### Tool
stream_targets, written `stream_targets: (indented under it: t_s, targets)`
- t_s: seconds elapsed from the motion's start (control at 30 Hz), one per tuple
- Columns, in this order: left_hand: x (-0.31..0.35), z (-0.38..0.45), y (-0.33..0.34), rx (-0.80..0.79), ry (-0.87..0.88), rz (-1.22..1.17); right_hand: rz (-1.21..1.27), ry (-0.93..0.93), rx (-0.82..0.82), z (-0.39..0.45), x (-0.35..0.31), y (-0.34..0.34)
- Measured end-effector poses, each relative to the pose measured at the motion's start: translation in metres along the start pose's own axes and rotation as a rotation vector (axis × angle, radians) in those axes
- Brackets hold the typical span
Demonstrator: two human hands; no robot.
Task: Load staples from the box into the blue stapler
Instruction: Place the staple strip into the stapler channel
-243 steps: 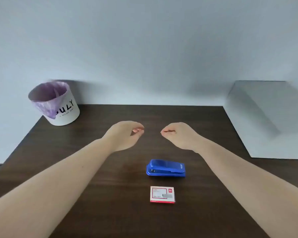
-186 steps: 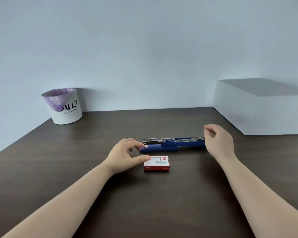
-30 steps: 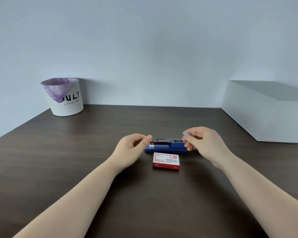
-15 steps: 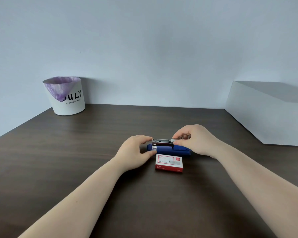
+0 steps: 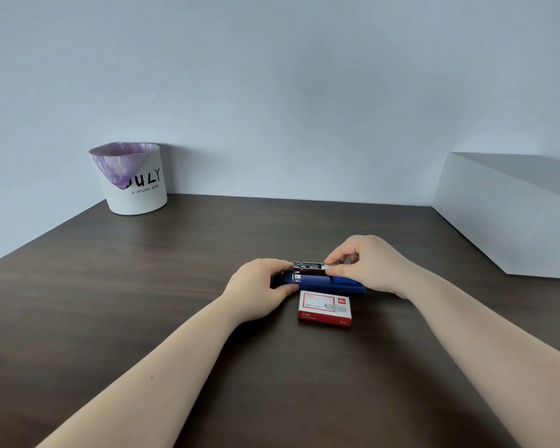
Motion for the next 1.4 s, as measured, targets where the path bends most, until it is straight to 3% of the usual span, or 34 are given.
stream_targets:
  t_s: [0.3,1.0,1.17,1.3,1.4]
  targets:
    - [-0.005,0.002,0.001,-0.011,-0.023,0.005,0.020,0.062,0.120,-0.013,0.018,-0.017]
    - [0.001,-0.003,-0.001,-0.017,-0.016,-0.044,-0.285,-0.089,-0.132,0.008,-0.013,0.020]
    - [0.002,-0.004,-0.002,-0.015,-0.019,-0.045,-0.265,-0.102,-0.070,0.002,-0.009,0.014]
    - [0.003,-0.004,-0.001,-0.016,-0.012,-0.045,-0.184,-0.048,0.030,-0.011,0.010,-0.013]
    - [0.002,-0.003,-0.001,-0.013,-0.013,-0.042,-0.331,0.154,-0.054,-0.023,0.042,-0.026]
Point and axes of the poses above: each hand's wrist, its own z-axis towards the middle knuckle, its own y-axis out of the palm, x = y × z, the point moved 8 cm from there along z, towards the middle knuckle, and after that the axes turned 13 degrees about -x, right-handed, at the moved point
